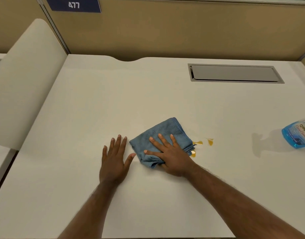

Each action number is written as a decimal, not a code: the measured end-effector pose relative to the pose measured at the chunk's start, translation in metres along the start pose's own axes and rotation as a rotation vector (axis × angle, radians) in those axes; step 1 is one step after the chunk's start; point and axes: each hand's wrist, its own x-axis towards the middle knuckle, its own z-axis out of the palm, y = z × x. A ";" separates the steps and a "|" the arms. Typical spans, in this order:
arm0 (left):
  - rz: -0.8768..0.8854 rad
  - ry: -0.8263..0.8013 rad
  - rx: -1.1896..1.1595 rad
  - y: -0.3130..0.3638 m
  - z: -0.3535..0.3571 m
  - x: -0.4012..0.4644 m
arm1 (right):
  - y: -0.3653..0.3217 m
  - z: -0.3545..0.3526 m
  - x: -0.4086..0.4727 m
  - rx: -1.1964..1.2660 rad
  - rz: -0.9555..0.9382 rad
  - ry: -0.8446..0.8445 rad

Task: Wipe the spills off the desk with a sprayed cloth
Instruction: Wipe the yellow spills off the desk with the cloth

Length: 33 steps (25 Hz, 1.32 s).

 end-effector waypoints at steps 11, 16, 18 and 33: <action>0.070 -0.094 0.115 0.002 -0.003 0.008 | 0.028 -0.011 -0.050 0.020 0.082 -0.087; 0.088 -0.096 0.096 0.009 0.000 0.018 | 0.023 -0.017 -0.040 -0.078 0.124 -0.079; 0.095 -0.086 0.088 0.008 0.001 0.020 | 0.021 -0.019 -0.030 -0.067 0.114 -0.082; 0.108 -0.078 0.074 0.008 0.001 0.019 | 0.084 -0.028 -0.117 0.375 0.746 0.179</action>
